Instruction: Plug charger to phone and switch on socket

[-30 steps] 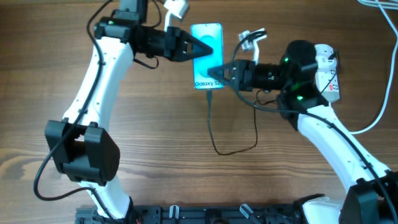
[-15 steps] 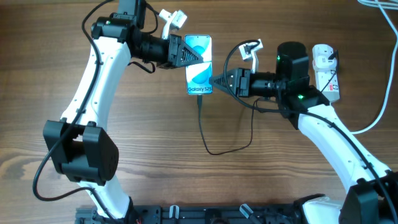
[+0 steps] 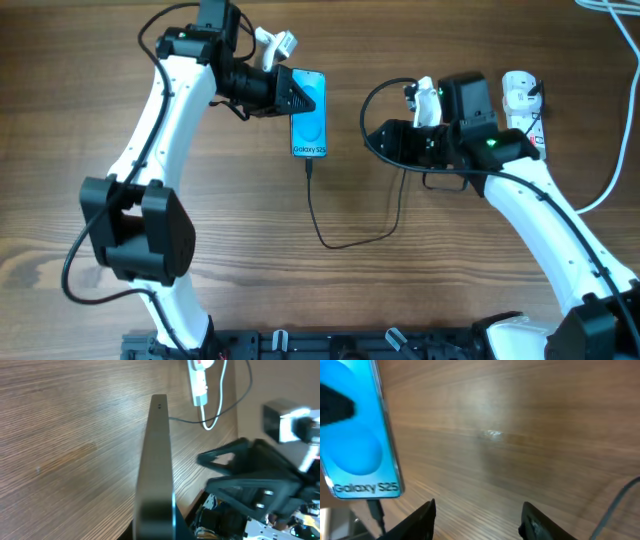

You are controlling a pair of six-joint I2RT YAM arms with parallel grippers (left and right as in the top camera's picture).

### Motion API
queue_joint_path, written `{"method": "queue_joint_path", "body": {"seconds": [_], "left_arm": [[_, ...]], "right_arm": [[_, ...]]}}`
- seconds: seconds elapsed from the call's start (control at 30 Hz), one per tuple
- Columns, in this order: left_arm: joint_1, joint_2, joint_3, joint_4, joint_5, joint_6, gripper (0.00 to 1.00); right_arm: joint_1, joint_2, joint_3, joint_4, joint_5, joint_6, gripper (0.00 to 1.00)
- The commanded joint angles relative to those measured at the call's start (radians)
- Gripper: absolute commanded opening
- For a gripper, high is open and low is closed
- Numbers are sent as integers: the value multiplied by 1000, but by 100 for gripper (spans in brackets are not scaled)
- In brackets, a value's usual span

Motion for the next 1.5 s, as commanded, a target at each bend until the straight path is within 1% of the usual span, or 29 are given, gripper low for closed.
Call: {"method": "queue_joint_path", "body": {"seconds": [0.0,0.03,0.13,0.23,0.37,0.4,0.5,0.77,0.93,1.2,1.3,1.47], "left_arm": [[-2,16,-2,-2,2,-27,4],[-2,20,-2,-1,-26,-60,4],[-2,39,-2,-1,-55,-94,4],[-2,75,-3,0,-55,-112,4],[-2,117,-5,5,-55,-112,4],[-2,143,-5,19,-77,-112,4],[-2,183,-8,50,-130,-111,4],[1,315,-16,163,-160,-112,4],[1,357,-16,166,-204,-112,4],[1,387,-23,166,-212,-112,4],[1,387,-24,166,-224,-113,15],[1,387,-24,158,-276,-120,22]], "right_arm": [[1,7,71,-92,151,-53,49],[1,7,87,-130,177,-53,48],[1,7,112,-179,180,-59,41],[1,7,113,-196,180,-59,40],[1,7,113,-204,180,-59,36],[1,7,113,-203,180,-59,35],[1,7,113,-204,180,-59,35],[1,7,113,-203,180,-59,35],[1,7,113,-203,181,-60,36],[1,7,113,-203,181,-76,36],[1,7,113,-200,182,-79,36],[1,7,113,-200,181,-101,36]]}}
